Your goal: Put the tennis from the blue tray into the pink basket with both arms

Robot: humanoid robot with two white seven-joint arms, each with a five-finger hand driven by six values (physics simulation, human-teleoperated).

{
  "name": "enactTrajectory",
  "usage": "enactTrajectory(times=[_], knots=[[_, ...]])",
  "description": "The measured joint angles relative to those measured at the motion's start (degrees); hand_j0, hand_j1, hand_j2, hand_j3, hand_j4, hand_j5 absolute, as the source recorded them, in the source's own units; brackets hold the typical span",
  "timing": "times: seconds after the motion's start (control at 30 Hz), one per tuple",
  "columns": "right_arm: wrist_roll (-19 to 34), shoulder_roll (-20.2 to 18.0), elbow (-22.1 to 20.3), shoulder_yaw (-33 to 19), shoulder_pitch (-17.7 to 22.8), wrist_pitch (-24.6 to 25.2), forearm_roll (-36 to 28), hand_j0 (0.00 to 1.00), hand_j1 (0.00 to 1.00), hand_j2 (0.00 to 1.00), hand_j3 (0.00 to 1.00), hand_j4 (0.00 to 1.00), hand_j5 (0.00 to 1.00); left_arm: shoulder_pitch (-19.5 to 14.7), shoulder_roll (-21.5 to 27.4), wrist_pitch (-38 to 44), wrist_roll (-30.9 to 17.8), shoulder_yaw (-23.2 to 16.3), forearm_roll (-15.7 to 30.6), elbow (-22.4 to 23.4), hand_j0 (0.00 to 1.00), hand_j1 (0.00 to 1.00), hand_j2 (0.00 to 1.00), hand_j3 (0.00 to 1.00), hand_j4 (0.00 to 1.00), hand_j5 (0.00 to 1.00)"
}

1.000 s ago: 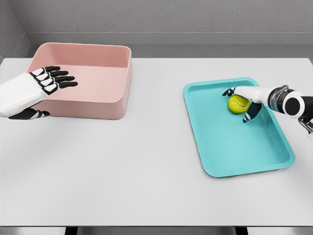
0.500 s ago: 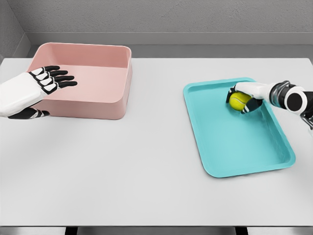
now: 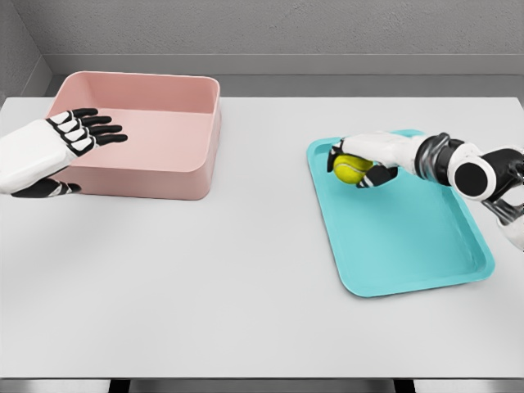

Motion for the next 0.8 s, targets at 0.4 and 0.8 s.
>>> enactTrajectory(times=[0.4, 0.8], knots=[[0.0, 8.1, -1.2, 1.1, -1.8, -5.6, 0.1, 0.5, 0.5, 0.5, 0.5, 0.5, 0.5, 0.0, 0.1, 0.0, 0.0, 0.0, 0.0, 0.0, 1.0, 1.0, 1.0, 1.0, 1.0, 1.0], [0.0, 15.4, -1.3, 7.3, -2.3, -11.2, 0.2, 0.5, 0.5, 0.5, 0.5, 0.5, 0.5, 0.0, 0.1, 0.0, 0.0, 0.0, 0.0, -0.2, 1.0, 1.0, 1.0, 1.0, 1.0, 1.0]])
